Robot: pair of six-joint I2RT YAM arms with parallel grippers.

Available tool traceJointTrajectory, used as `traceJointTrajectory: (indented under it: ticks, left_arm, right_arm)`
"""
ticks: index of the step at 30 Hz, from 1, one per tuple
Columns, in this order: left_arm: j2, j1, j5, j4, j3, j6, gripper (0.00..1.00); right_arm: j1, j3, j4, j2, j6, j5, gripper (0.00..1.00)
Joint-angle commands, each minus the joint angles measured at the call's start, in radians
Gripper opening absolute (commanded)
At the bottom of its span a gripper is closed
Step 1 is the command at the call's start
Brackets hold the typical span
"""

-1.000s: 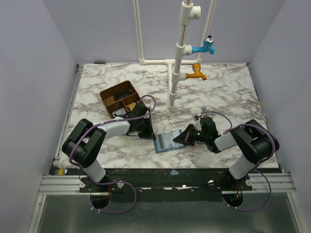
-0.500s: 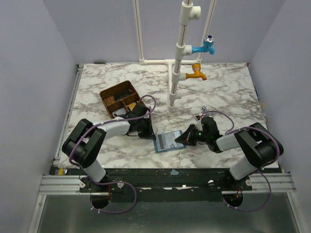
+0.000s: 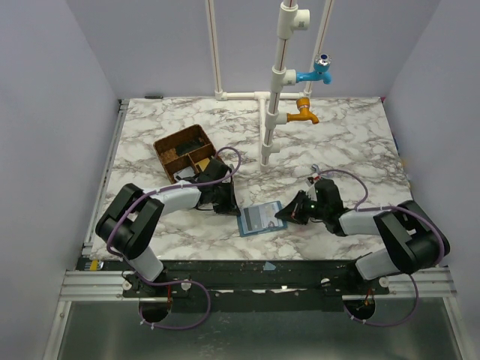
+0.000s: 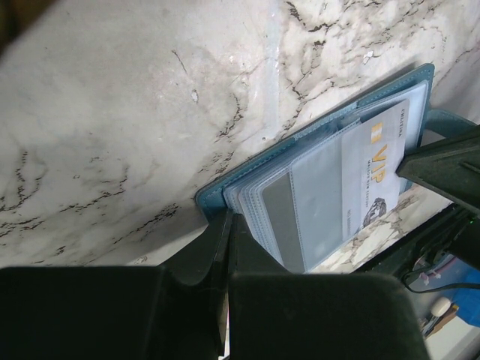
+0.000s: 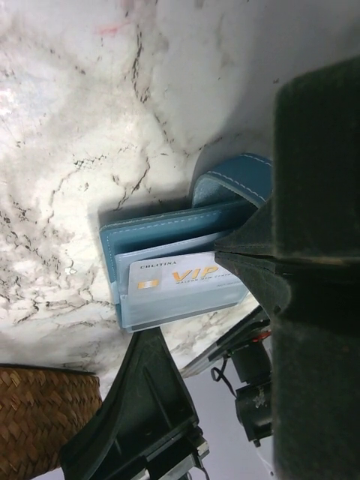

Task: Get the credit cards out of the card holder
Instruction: Remove the credit card from the card holder, then place the credit card in the storage box.

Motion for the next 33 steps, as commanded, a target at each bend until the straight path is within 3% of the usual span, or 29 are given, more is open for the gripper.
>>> traceJointTrajectory:
  ticks: [1,27,28,30,33]
  left_arm:
    - [0.016,0.002,-0.070,-0.098,-0.011,0.042,0.00]
    - [-0.084,0.002,-0.048,-0.212,0.138,0.088,0.01]
    - [-0.095,0.002,-0.047,-0.219,0.148,0.092,0.04]
    - [-0.114,0.002,-0.042,-0.229,0.161,0.095,0.19]
    - [-0.145,0.002,-0.012,-0.214,0.161,0.092,0.54]
  right_arm:
    - [-0.010,0.014,-0.104,-0.047,-0.049,0.051,0.01]
    - [-0.018,0.102,-0.243,-0.165,-0.049,0.011,0.01]
    - [-0.019,0.107,-0.242,-0.165,-0.044,0.003,0.01]
    - [-0.018,0.114,-0.236,-0.165,-0.033,-0.012,0.01]
    - [-0.018,0.128,-0.227,-0.171,-0.014,-0.035,0.01]
